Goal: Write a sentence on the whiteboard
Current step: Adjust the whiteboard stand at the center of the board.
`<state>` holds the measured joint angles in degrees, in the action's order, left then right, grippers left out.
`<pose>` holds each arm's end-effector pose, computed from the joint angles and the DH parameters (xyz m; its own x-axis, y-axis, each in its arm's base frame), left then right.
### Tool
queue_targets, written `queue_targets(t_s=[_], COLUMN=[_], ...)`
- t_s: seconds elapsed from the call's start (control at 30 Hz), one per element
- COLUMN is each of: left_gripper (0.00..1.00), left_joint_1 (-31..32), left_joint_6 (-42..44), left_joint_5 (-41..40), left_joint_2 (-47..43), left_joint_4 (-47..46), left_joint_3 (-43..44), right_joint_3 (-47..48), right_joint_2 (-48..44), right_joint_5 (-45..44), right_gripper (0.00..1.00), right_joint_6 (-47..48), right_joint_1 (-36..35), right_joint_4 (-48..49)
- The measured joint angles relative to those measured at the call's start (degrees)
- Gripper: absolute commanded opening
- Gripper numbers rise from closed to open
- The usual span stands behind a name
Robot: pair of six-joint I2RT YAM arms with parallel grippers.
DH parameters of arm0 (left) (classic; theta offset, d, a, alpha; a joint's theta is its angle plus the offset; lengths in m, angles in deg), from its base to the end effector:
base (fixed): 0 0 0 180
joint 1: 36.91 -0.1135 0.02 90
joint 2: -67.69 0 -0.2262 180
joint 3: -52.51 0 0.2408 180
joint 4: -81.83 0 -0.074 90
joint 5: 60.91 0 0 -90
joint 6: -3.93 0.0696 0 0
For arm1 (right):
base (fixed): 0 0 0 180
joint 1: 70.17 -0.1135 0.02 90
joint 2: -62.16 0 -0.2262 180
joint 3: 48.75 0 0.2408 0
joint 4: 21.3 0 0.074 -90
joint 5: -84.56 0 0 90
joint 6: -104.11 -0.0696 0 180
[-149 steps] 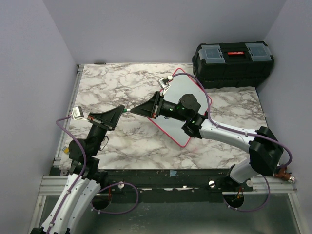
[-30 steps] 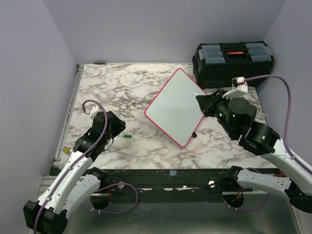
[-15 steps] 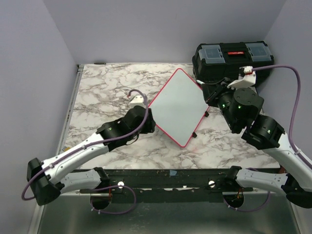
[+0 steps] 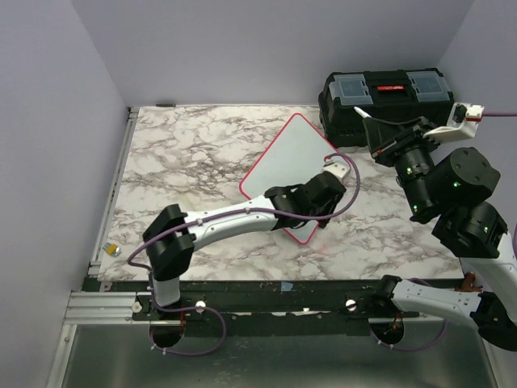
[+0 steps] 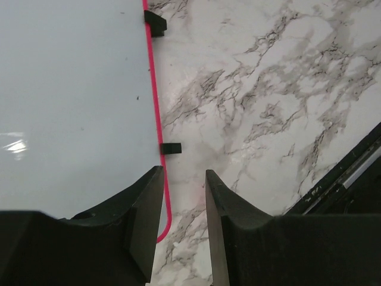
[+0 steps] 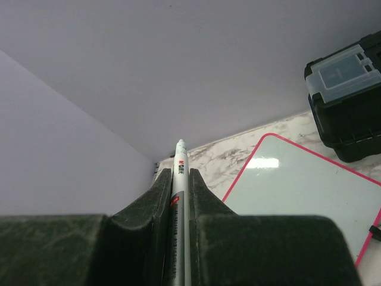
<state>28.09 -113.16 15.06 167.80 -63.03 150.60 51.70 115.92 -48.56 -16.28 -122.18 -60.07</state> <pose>0.1899 -0.3673 0.2422 -0.5905 0.2209 -0.7762 0.5939 0.7702 -0.2326 0.1453 0.1087 0.4884 -0.0070 0.5909 -0.8067 -0.1797 0.7929 0.5823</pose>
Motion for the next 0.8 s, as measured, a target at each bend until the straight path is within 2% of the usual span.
queue_targets(t_s=[0.2,0.33,0.8], left_gripper=[0.33,0.32,0.30], left_joint_1=[0.5,0.4,0.4], left_joint_6=[0.5,0.5,0.5], left_joint_5=[1.2,2.5,4.9], left_joint_2=[11.6,17.5,26.1], left_joint_4=[2.0,3.2,5.8], left_joint_3=[10.3,14.2,17.4], right_joint_3=[0.0,-0.3,-1.4], right_joint_2=[-0.7,-0.9,-1.0], right_joint_5=[0.0,0.0,0.1], right_gripper=[0.01,0.01,0.01], right_joint_6=[0.4,0.4,0.4], right_joint_1=[0.0,0.0,0.0], right_joint_4=[0.6,0.7,0.7])
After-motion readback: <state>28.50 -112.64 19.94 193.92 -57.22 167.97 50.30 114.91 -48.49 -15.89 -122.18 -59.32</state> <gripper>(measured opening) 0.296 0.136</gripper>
